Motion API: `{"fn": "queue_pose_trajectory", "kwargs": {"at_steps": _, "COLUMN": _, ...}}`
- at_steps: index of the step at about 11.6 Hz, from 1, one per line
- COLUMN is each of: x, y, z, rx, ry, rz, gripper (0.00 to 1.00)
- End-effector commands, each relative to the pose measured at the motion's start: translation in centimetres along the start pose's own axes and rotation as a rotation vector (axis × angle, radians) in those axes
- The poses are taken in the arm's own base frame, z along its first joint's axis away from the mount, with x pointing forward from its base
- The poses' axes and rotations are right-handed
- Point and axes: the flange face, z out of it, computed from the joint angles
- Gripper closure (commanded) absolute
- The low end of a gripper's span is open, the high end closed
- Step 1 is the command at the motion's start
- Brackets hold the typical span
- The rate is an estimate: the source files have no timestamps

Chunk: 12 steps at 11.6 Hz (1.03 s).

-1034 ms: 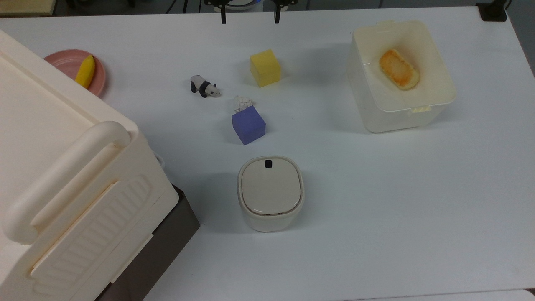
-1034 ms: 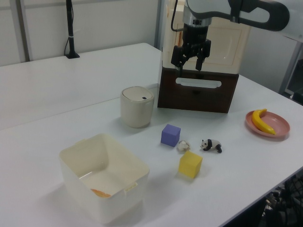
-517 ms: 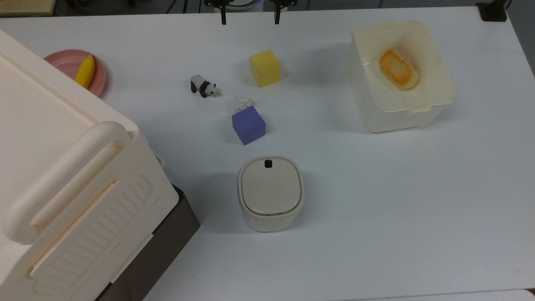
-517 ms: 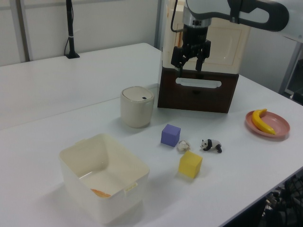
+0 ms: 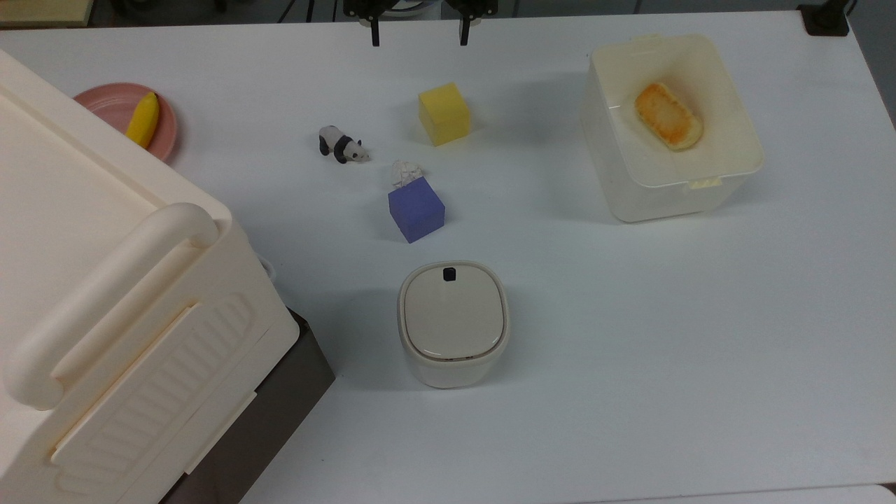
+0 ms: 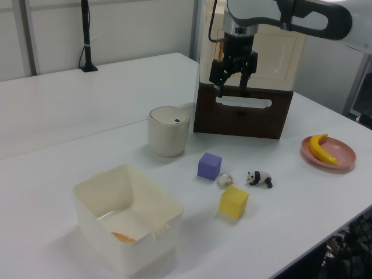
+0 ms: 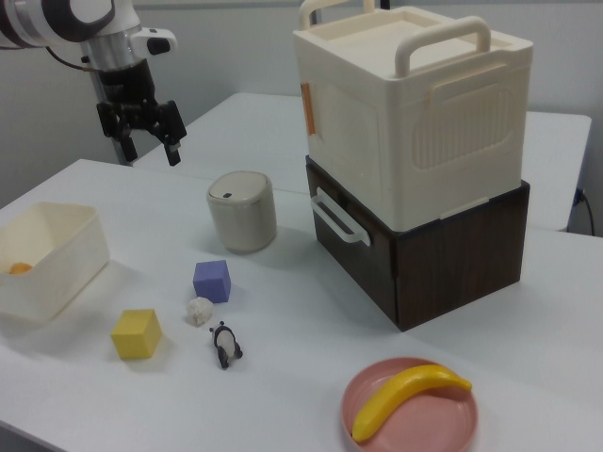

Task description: Open the trash can

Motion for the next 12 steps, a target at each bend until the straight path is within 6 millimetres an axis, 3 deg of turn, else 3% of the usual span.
{"fn": "queue_pose_trajectory", "kwargs": {"at_steps": 1, "x": -0.32, "y": -0.46, "z": -0.08, "rx": 0.022, "ry": 0.013, "rz": -0.009, "gripper": 0.0}}
{"fn": "queue_pose_trajectory", "kwargs": {"at_steps": 11, "x": -0.26, "y": -0.54, "z": 0.11, "rx": 0.027, "ry": 0.008, "rz": -0.008, "gripper": 0.0}}
{"fn": "queue_pose_trajectory", "kwargs": {"at_steps": 12, "x": -0.3, "y": -0.45, "z": 0.03, "rx": 0.028, "ry": 0.01, "rz": -0.005, "gripper": 0.09}}
